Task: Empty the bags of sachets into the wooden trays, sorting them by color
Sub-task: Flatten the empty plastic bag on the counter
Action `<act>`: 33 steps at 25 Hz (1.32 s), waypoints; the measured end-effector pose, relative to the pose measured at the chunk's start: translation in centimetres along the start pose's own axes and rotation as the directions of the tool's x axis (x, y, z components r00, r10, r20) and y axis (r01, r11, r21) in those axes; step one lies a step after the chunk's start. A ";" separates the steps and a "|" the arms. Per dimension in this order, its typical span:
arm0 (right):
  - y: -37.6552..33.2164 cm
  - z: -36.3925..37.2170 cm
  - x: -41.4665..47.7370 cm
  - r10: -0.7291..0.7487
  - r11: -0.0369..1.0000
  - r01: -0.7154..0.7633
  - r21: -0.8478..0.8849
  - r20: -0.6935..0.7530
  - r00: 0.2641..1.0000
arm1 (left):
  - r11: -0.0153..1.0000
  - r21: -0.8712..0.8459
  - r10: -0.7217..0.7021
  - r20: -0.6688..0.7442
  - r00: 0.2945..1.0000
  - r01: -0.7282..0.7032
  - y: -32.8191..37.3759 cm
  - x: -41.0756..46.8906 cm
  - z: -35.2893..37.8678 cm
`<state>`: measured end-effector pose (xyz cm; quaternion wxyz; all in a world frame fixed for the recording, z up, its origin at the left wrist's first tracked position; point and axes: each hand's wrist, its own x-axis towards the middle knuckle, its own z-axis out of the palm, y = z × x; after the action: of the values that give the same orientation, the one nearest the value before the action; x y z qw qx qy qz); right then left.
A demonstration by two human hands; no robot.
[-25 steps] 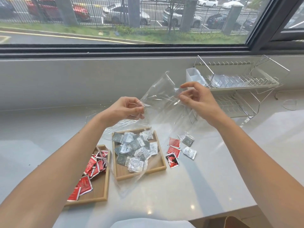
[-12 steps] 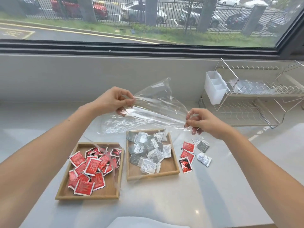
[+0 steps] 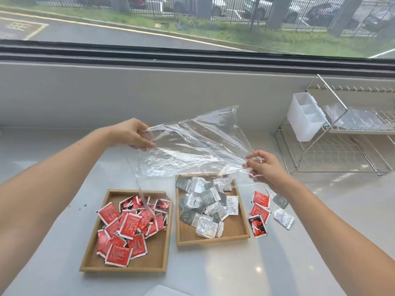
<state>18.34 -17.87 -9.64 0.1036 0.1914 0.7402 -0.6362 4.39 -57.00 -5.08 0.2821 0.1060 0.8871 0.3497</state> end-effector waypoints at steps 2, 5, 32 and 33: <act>0.3 1.6 1.8 0.021 1.000 -0.022 -0.020 -0.031 0.999 | 1.000 0.000 -0.012 -0.069 0.998 0.012 -1.1 2.0 -0.7; 0.9 4.1 5.1 0.062 0.997 -0.066 -0.031 -0.104 0.993 | 0.998 -0.005 -0.061 -0.188 0.980 0.062 -2.3 6.0 -2.1; 4.2 17.9 24.2 -0.485 -0.021 0.487 -0.873 0.435 0.759 | 0.797 0.600 0.116 -0.268 0.956 0.071 -11.6 20.3 12.8; 4.5 17.6 25.5 -0.413 -0.021 0.461 -0.887 0.427 0.804 | 0.788 0.613 0.112 -0.240 0.964 0.061 -12.0 20.5 12.7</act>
<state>-4.45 -30.72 -26.81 0.0105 -0.1755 0.9844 -0.0053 -4.94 -50.76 -29.59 0.1068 0.1567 0.9802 0.0565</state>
